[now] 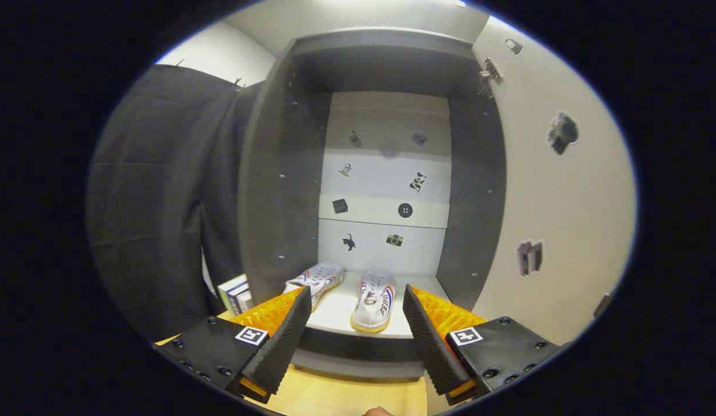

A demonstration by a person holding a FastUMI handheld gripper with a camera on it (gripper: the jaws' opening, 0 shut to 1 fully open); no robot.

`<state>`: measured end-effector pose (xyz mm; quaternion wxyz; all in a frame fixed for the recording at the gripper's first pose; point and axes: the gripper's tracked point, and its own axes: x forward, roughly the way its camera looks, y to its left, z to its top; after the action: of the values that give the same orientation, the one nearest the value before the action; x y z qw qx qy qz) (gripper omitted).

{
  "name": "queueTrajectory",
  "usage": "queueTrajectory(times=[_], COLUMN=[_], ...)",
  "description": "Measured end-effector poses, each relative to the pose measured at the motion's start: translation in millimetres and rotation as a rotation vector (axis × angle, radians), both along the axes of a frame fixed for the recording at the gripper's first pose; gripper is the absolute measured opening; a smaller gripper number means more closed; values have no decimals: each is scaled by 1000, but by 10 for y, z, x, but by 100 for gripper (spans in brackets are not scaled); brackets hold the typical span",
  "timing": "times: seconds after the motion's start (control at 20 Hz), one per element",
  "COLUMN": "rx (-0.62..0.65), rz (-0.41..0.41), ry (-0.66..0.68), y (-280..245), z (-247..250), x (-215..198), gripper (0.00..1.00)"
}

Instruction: Open the shoe cabinet door, grab the shoes and put them into the shoe cabinet, then close the shoe cabinet door.

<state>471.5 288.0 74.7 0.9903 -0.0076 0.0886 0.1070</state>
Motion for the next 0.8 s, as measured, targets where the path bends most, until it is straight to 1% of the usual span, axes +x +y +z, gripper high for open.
queueTrajectory(times=[0.2,0.35,0.5,0.6,0.75,0.8], rx=[72,68,41,60,80,78], rz=[20,43,64,73,52,32], ry=[-57,-70,-71,-65,-60,-58], y=[-187,-393,-641,-819,-1196,-1350], z=[304,425,493,546,618,605], x=[-873,-1453,-1823,-2080,-2328,-2381], gripper=[98,98,98,98,98,98])
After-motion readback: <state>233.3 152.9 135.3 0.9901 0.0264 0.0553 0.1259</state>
